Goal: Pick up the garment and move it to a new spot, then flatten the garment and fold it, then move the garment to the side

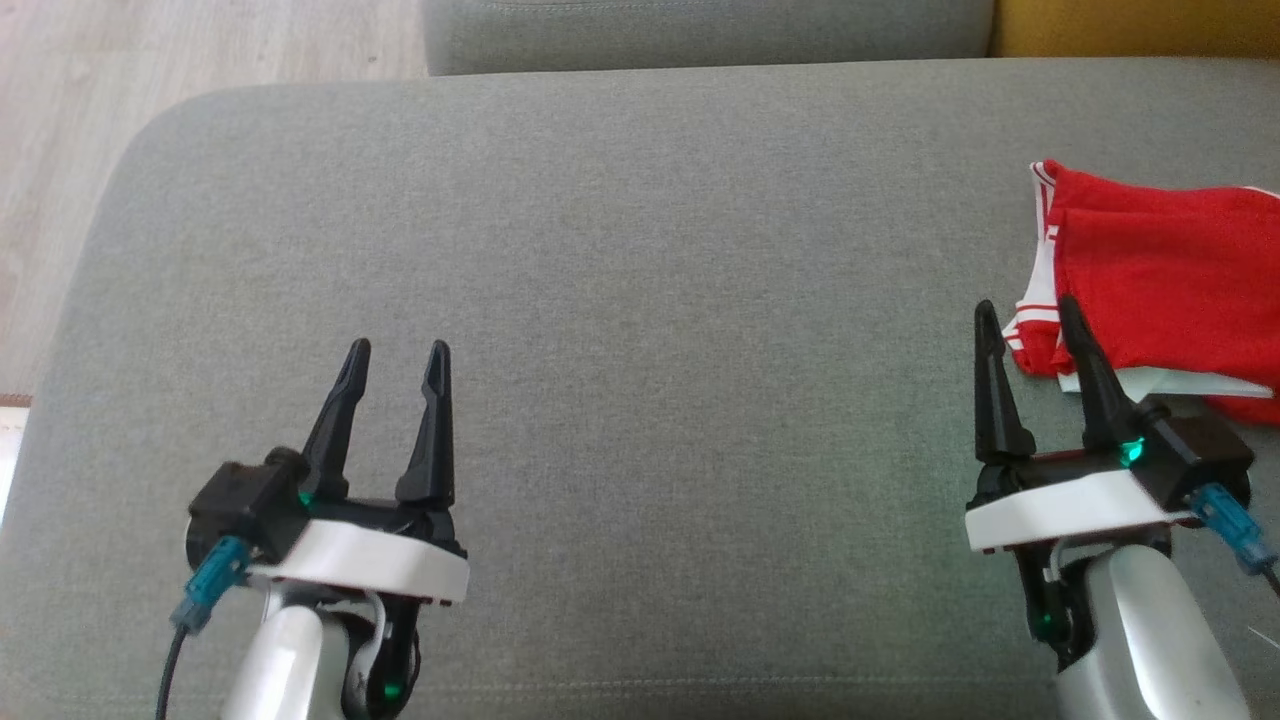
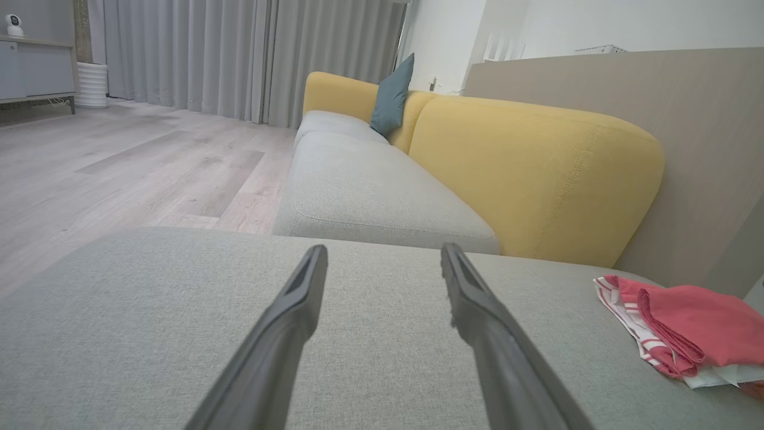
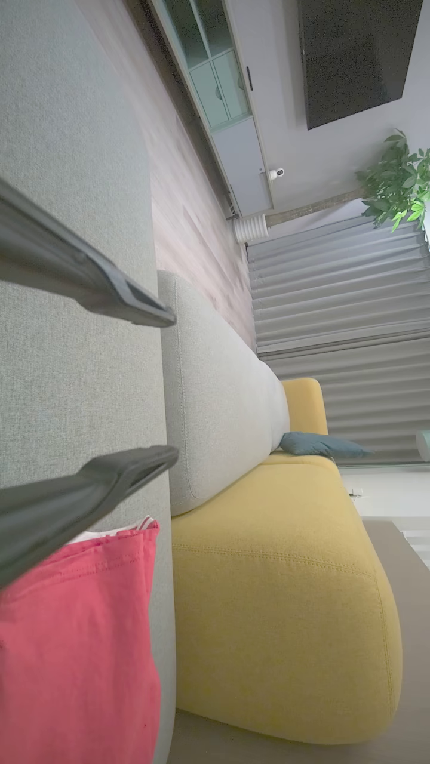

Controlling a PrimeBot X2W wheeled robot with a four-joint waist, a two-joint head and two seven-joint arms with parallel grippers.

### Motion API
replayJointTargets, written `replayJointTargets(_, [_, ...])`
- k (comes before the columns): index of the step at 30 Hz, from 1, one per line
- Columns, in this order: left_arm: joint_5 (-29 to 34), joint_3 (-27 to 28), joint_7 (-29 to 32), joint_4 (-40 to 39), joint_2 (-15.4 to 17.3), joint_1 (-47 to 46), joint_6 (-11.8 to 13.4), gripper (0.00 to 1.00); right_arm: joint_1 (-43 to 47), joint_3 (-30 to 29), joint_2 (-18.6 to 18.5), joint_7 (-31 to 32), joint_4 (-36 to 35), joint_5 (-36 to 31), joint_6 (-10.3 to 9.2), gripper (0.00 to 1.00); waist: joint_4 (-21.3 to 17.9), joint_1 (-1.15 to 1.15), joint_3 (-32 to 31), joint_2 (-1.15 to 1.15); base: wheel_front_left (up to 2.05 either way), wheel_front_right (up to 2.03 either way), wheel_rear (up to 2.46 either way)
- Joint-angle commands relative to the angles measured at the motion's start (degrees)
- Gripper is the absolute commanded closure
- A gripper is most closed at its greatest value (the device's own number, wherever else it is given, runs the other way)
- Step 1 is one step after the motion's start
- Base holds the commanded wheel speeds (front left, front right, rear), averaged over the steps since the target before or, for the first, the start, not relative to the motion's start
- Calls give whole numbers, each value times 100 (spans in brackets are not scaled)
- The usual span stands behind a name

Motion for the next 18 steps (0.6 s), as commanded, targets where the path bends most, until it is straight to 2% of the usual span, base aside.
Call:
replayJointTargets(1, [25, 151, -30, -241, 75, -138, 33, 0, -24, 161, 2, -68, -188, 39, 20, 0, -13, 0, 10, 0, 0, 0, 0])
replayJointTargets(14, [76, 176, -30, -526, 75, -147, 38, 0, -34, 183, 2, -78, -334, 145, 20, 0, -146, 0, 85, 0, 0, 0, 0])
replayJointTargets(18, [-67, 156, -30, -465, 75, -123, -34, 0, -24, 184, 2, -78, -357, 167, 20, 0, -166, 0, 82, 0, 0, 0, 0])
